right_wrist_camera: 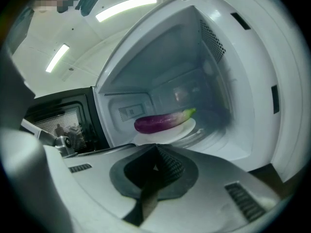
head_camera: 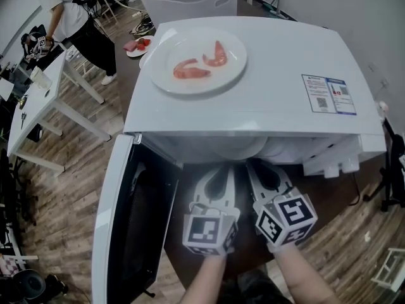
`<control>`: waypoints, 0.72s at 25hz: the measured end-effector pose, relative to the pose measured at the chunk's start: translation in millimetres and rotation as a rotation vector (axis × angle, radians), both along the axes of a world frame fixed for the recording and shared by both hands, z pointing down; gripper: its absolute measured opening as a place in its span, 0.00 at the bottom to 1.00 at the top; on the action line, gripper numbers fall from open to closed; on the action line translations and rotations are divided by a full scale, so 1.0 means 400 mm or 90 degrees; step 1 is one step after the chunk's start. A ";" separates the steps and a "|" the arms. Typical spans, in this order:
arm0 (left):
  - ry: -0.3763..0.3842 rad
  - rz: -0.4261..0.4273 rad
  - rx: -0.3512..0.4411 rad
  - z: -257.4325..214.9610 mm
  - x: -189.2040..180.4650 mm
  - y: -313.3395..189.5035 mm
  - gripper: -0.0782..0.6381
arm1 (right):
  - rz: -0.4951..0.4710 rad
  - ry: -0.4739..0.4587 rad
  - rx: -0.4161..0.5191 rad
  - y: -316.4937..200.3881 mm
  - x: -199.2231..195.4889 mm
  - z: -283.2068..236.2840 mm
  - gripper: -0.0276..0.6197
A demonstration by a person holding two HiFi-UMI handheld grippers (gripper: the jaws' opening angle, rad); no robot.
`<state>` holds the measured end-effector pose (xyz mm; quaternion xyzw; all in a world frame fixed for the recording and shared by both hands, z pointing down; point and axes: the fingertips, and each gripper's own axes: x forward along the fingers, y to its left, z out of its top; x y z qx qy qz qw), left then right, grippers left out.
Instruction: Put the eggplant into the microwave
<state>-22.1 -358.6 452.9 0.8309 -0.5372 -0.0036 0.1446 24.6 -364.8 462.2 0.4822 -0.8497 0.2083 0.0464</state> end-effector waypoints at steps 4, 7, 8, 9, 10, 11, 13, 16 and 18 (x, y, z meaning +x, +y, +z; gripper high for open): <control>0.004 -0.006 -0.005 0.001 -0.006 -0.009 0.11 | 0.000 -0.002 -0.001 -0.005 -0.001 0.002 0.05; -0.004 -0.014 -0.011 0.000 -0.013 -0.019 0.11 | -0.001 -0.004 -0.001 -0.007 -0.003 0.002 0.05; -0.008 -0.016 -0.012 0.000 -0.014 -0.021 0.11 | -0.001 -0.005 -0.001 -0.007 -0.002 0.002 0.05; -0.008 -0.016 -0.014 0.001 -0.014 -0.023 0.11 | -0.001 -0.006 -0.001 -0.008 -0.002 0.002 0.05; -0.007 -0.016 -0.016 0.002 -0.013 -0.024 0.11 | -0.002 -0.006 -0.002 -0.009 -0.003 0.003 0.05; -0.006 -0.014 -0.016 0.003 -0.012 -0.026 0.11 | -0.003 -0.006 -0.002 -0.010 -0.003 0.003 0.05; -0.006 -0.005 -0.011 0.007 -0.006 -0.028 0.11 | -0.004 -0.006 -0.002 -0.009 -0.004 0.004 0.05; -0.001 -0.002 -0.010 0.008 -0.001 -0.032 0.11 | -0.006 -0.008 -0.003 -0.010 -0.004 0.003 0.05; 0.004 -0.002 -0.012 0.011 -0.001 -0.033 0.11 | -0.007 -0.010 -0.004 -0.010 -0.004 0.003 0.05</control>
